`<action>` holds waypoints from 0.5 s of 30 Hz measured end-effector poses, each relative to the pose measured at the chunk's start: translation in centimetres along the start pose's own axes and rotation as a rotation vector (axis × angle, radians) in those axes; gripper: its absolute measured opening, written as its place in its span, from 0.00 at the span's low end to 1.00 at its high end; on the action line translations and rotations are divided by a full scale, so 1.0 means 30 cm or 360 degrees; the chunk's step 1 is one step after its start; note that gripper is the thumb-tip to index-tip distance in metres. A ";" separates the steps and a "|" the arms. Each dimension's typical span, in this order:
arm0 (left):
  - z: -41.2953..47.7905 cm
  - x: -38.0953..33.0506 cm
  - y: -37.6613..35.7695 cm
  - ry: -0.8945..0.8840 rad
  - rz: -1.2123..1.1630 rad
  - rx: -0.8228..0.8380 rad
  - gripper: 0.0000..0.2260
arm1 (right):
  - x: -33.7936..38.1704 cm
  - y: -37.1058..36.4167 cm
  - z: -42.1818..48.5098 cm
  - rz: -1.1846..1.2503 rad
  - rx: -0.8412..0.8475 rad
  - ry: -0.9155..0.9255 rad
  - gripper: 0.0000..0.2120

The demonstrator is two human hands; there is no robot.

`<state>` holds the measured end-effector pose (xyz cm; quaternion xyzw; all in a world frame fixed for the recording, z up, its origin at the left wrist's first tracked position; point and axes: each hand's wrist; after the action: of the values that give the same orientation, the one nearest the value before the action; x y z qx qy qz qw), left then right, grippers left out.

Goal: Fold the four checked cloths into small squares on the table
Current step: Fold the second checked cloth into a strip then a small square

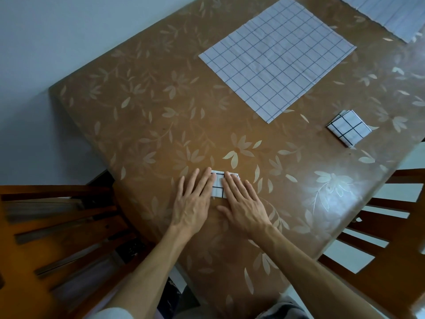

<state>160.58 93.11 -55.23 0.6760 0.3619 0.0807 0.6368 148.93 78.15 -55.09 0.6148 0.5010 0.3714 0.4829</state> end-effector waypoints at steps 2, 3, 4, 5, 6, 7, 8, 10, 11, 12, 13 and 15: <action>0.003 0.005 0.001 0.0024 -0.0014 -0.0012 0.26 | -0.049 0.003 -0.012 -0.0043 0.0038 -0.0028 0.36; 0.005 0.004 0.002 0.0024 -0.0023 -0.0015 0.26 | -0.072 0.009 -0.016 -0.0072 0.0068 -0.0024 0.36; 0.007 0.001 0.003 0.0030 -0.0034 -0.0008 0.26 | -0.086 0.017 -0.019 -0.0097 0.0107 -0.0010 0.36; 0.007 -0.004 0.003 0.0045 -0.0041 -0.0001 0.27 | -0.093 0.022 -0.018 -0.0102 0.0133 0.0004 0.36; 0.007 -0.013 0.006 0.0061 -0.0051 -0.0005 0.27 | -0.092 0.030 -0.016 -0.0078 0.0137 -0.0001 0.37; 0.010 -0.023 0.009 0.0081 -0.0068 -0.0012 0.27 | -0.086 0.040 -0.015 -0.0033 0.0120 -0.0026 0.37; 0.014 -0.034 0.014 0.0103 -0.0093 -0.0030 0.27 | -0.078 0.052 -0.015 0.0008 0.0077 -0.0052 0.35; 0.027 -0.056 0.025 0.0090 -0.0153 -0.0097 0.27 | -0.061 0.056 -0.024 0.0013 -0.0016 -0.0018 0.32; 0.032 -0.061 0.025 0.0036 -0.0146 -0.0125 0.27 | -0.051 0.050 -0.032 -0.0014 -0.0032 0.0043 0.30; 0.033 -0.062 0.023 -0.0038 -0.0112 -0.0132 0.27 | -0.038 0.042 -0.040 -0.0038 -0.0021 0.0101 0.30; 0.032 -0.058 0.018 -0.0111 -0.0074 -0.0118 0.27 | -0.029 0.035 -0.049 -0.0047 -0.0011 0.0130 0.30; 0.030 -0.044 0.012 -0.0153 -0.0075 -0.0051 0.28 | -0.030 0.026 -0.052 -0.0048 0.0017 0.0137 0.31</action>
<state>160.29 91.63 -54.61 0.6601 0.3453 0.0391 0.6660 147.46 77.58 -53.92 0.5932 0.5325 0.3874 0.4631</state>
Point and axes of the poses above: each hand's wrist, its own z-axis towards the middle knuckle, its own y-axis out of the back of the hand, x = y × z, and after that the axes turned 12 degrees about -z, right-handed
